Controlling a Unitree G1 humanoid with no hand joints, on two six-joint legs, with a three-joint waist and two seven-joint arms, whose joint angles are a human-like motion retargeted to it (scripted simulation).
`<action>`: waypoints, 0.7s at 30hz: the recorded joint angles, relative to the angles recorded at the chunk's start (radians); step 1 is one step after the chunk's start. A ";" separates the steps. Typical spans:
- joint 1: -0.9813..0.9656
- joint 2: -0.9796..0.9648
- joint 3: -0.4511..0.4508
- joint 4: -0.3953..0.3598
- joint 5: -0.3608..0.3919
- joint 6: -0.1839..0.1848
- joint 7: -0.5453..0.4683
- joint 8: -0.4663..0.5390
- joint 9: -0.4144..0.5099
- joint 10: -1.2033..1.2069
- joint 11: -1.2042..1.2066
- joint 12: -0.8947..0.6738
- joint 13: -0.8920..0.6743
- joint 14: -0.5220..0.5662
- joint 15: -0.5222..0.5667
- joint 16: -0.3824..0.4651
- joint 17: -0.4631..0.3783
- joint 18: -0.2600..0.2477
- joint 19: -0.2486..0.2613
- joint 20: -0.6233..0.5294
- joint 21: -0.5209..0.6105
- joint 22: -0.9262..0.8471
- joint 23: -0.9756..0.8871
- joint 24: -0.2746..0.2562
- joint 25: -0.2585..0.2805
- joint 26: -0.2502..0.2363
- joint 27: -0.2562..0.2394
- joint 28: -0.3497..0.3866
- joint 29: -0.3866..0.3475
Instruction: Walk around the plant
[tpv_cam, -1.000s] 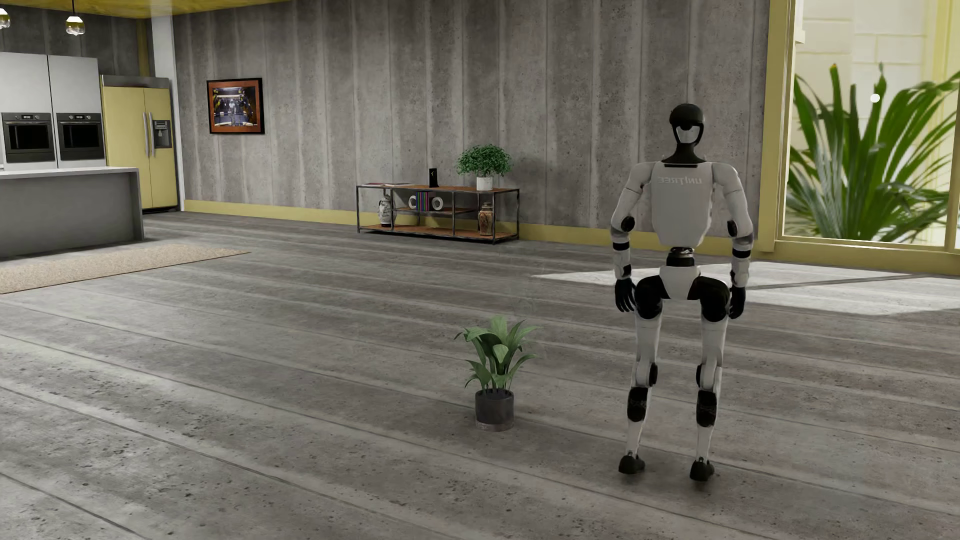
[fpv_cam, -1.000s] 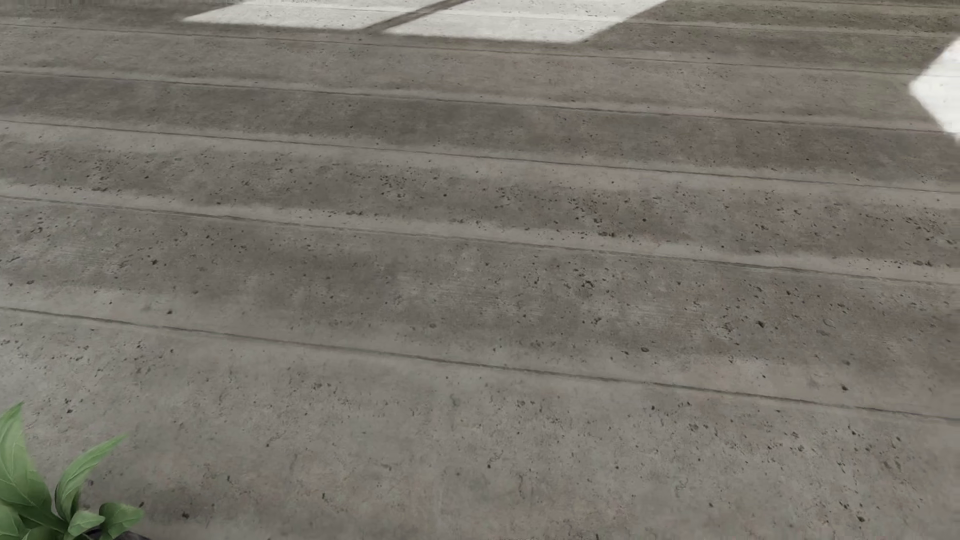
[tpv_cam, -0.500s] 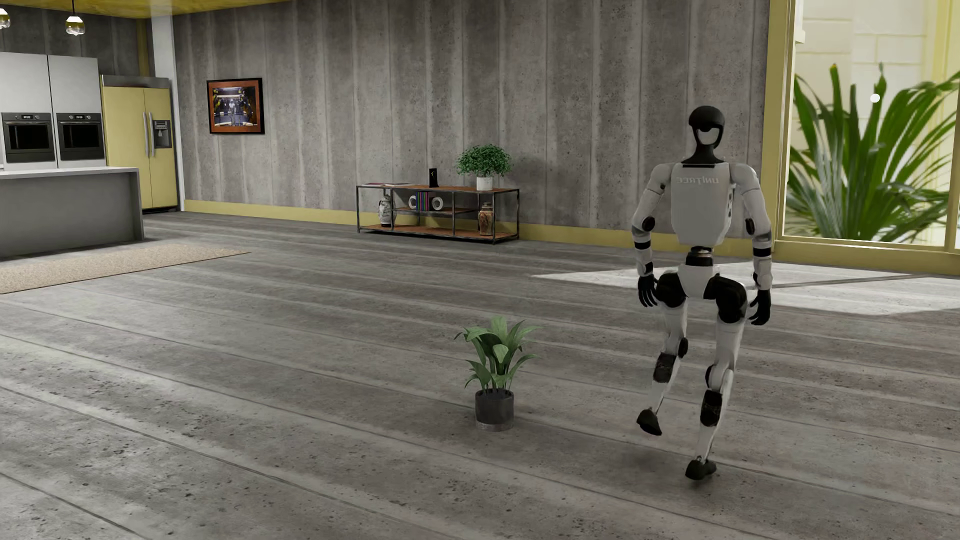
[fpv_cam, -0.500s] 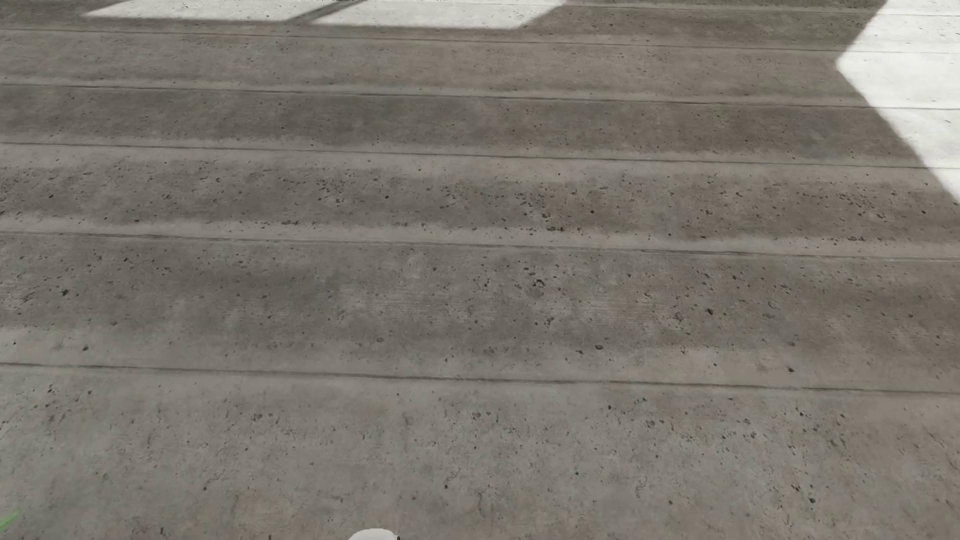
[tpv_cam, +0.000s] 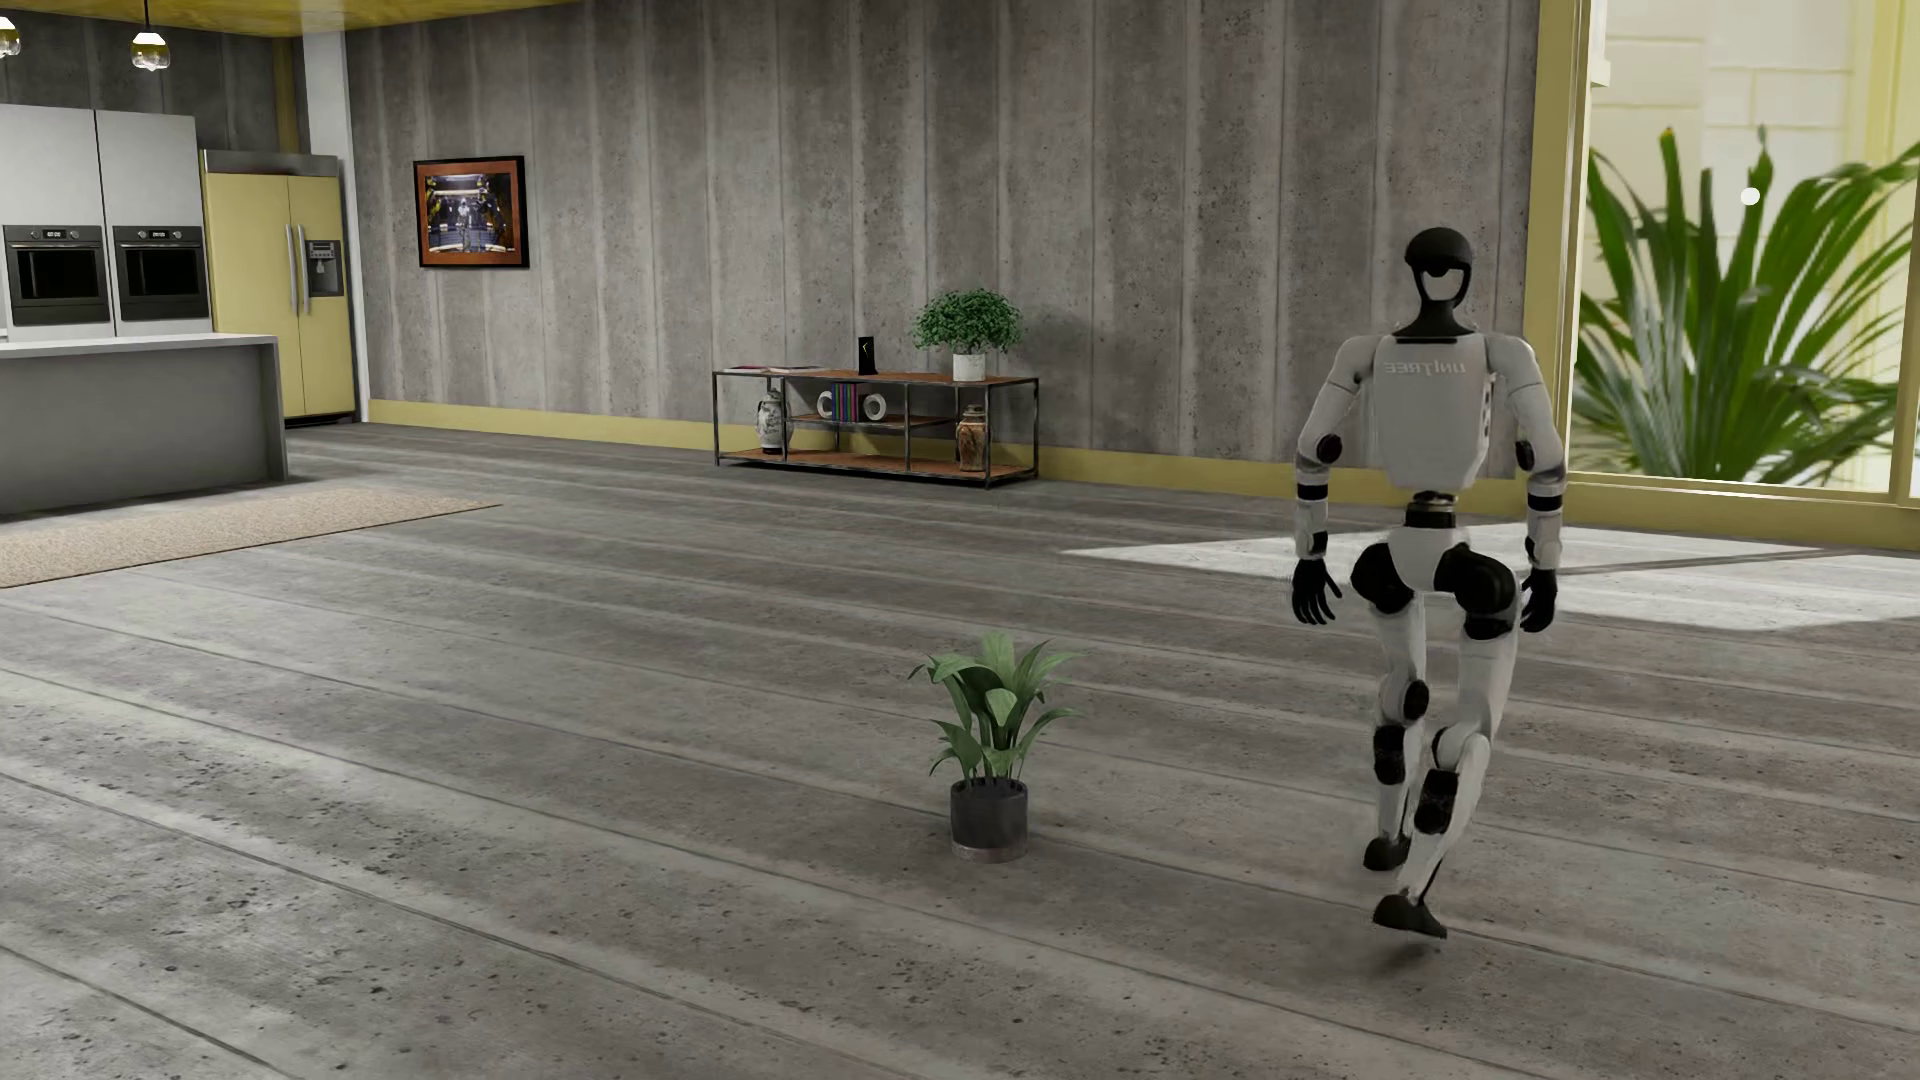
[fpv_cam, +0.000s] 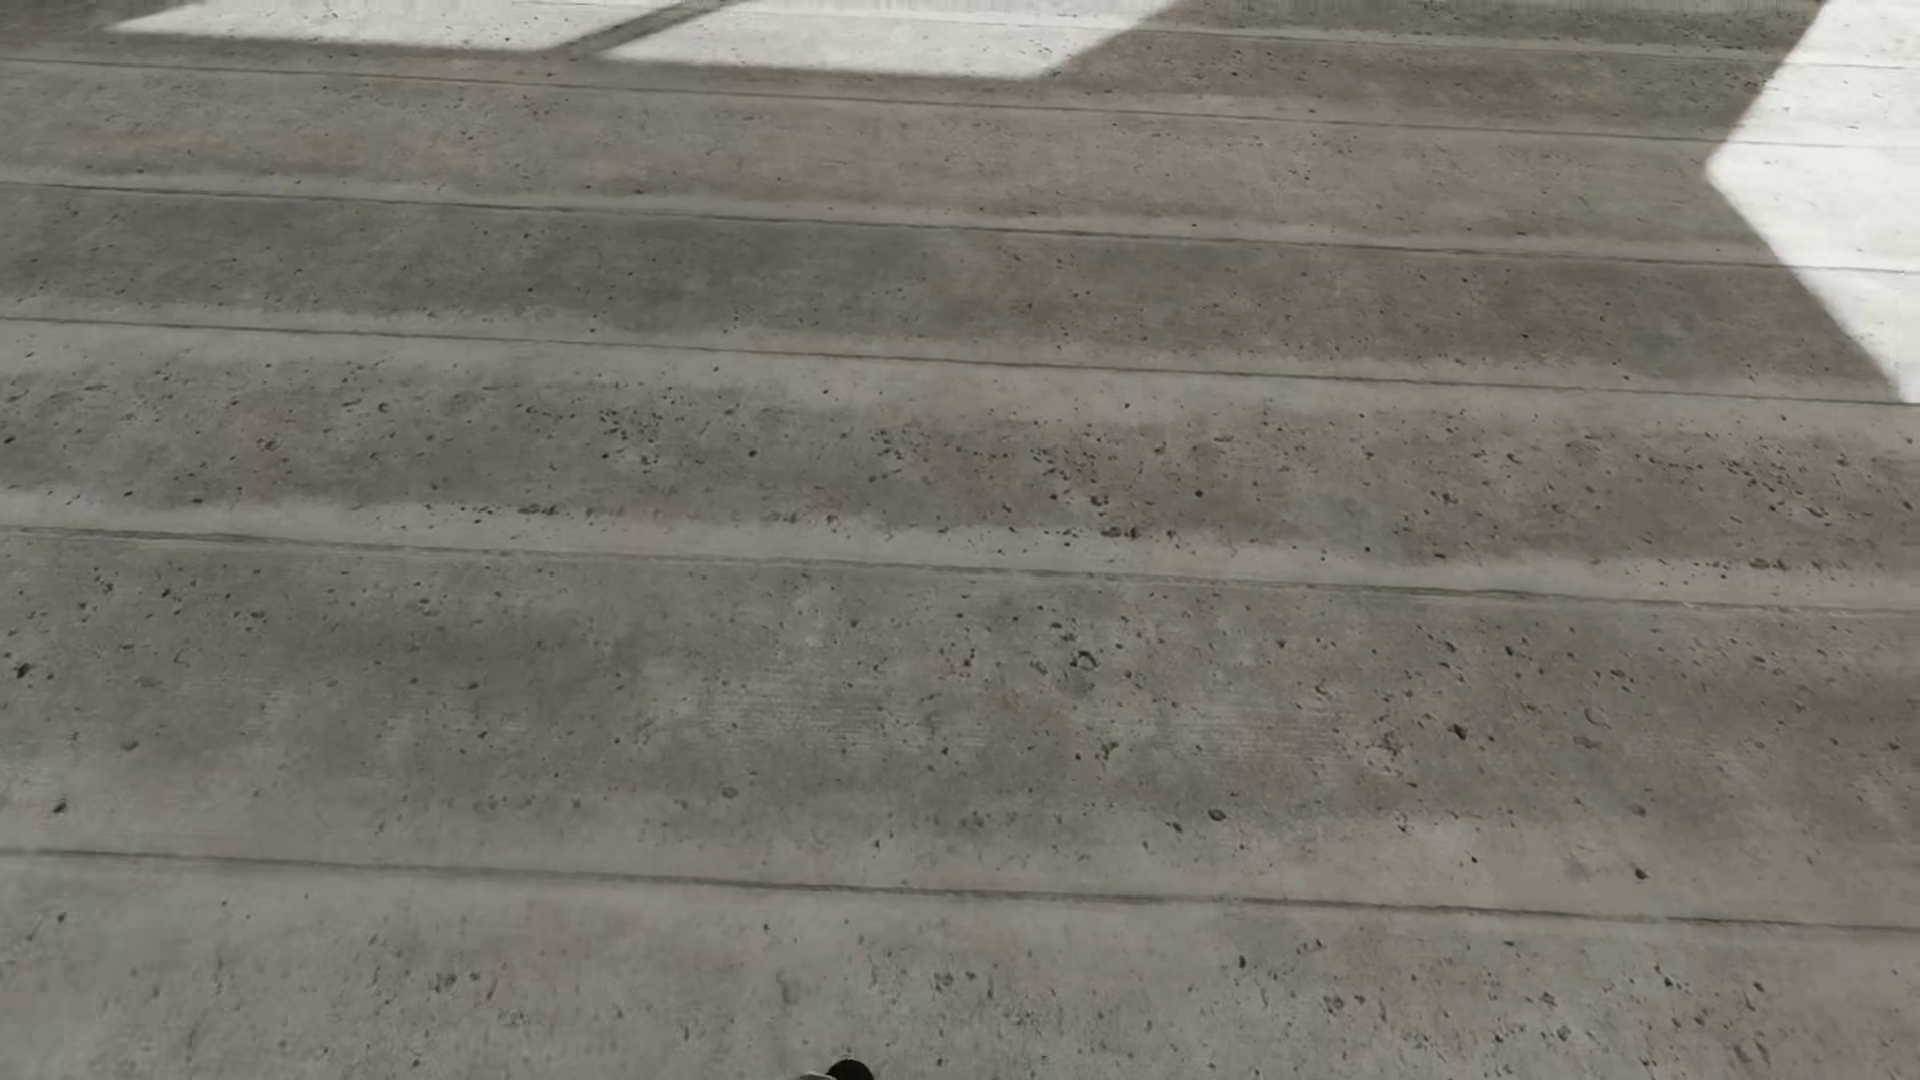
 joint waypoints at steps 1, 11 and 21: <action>0.007 0.015 -0.022 -0.010 -0.013 -0.005 0.000 0.000 -0.010 0.016 0.010 0.004 0.012 0.043 0.033 -0.002 0.015 0.000 0.000 -0.012 -0.011 0.019 -0.006 0.000 0.000 0.000 0.000 0.000 0.000; 0.299 -0.476 -0.152 -0.192 -0.133 -0.024 0.000 0.000 0.007 0.081 0.721 -0.121 0.025 -0.147 0.365 0.027 -0.027 0.000 0.000 0.175 -0.106 -0.392 0.001 0.000 0.000 0.000 0.000 0.000 0.000; 0.581 -0.559 -0.275 -0.131 -0.069 0.033 0.000 0.000 0.022 0.075 -0.052 -0.103 0.038 -0.271 0.163 0.021 -0.048 0.000 0.000 0.097 -0.169 -0.243 0.020 0.000 0.000 0.000 0.000 0.000 0.000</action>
